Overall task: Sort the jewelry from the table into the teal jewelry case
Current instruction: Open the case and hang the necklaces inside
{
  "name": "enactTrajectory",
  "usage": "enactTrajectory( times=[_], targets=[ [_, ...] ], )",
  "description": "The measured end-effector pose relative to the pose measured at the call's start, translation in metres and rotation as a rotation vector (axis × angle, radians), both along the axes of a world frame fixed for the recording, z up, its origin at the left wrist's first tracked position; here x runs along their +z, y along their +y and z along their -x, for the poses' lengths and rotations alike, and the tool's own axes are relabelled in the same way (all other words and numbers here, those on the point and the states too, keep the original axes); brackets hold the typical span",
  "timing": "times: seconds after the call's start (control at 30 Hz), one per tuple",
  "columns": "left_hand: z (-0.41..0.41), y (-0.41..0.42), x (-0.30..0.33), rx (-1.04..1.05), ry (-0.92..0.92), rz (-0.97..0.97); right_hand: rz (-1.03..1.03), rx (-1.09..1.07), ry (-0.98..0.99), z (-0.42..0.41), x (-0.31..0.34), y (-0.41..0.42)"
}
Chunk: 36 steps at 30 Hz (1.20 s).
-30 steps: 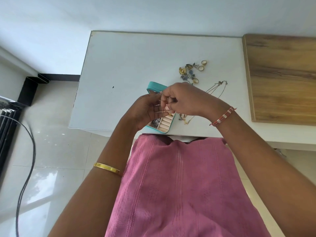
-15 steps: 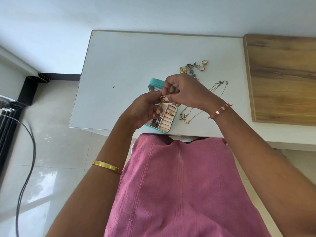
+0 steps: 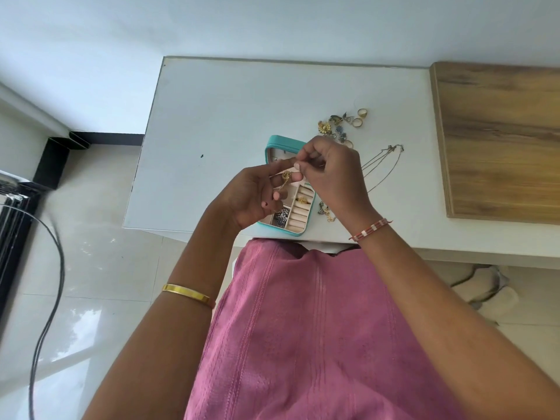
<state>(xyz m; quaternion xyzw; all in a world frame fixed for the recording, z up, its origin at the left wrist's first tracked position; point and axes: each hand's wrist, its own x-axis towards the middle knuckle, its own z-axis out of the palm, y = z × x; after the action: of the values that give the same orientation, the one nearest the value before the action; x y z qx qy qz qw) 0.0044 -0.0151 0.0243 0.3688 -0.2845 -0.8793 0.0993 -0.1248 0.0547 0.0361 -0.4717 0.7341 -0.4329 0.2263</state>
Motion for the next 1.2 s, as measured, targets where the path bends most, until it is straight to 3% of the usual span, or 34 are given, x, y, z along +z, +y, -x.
enactTrajectory(
  times=[0.17,0.37,0.47,0.53,0.67,0.87,1.03,1.1,1.2],
  targets=[
    [-0.001,-0.001,-0.003,0.016,0.069,-0.046,0.016,-0.175,-0.062,-0.012,-0.015,0.022],
    [0.0,0.0,-0.006,0.051,0.081,-0.08,-0.37,-0.186,-1.061,-0.032,-0.026,0.023],
    [-0.002,-0.001,-0.007,0.061,0.105,-0.096,-0.409,-0.134,-1.33,-0.031,-0.024,0.015],
    [-0.003,-0.002,-0.009,0.06,0.126,-0.107,-0.41,-0.118,-1.324,-0.03,-0.023,0.012],
    [-0.005,-0.005,-0.015,0.036,0.242,-0.173,-0.358,-0.185,-1.132,-0.028,-0.027,0.01],
    [-0.006,-0.006,-0.02,0.002,0.326,-0.206,-0.408,-0.117,-1.207,-0.022,-0.026,0.005],
    [-0.008,-0.009,-0.018,0.002,0.311,-0.183,-0.379,-0.134,-1.066,-0.015,-0.031,0.004],
    [-0.009,-0.011,-0.018,0.015,0.295,-0.17,-0.336,-0.136,-1.096,-0.01,-0.031,0.006],
    [-0.009,-0.012,-0.017,0.095,0.24,-0.171,-0.258,-0.183,-1.298,-0.003,-0.03,0.01]
  ],
)
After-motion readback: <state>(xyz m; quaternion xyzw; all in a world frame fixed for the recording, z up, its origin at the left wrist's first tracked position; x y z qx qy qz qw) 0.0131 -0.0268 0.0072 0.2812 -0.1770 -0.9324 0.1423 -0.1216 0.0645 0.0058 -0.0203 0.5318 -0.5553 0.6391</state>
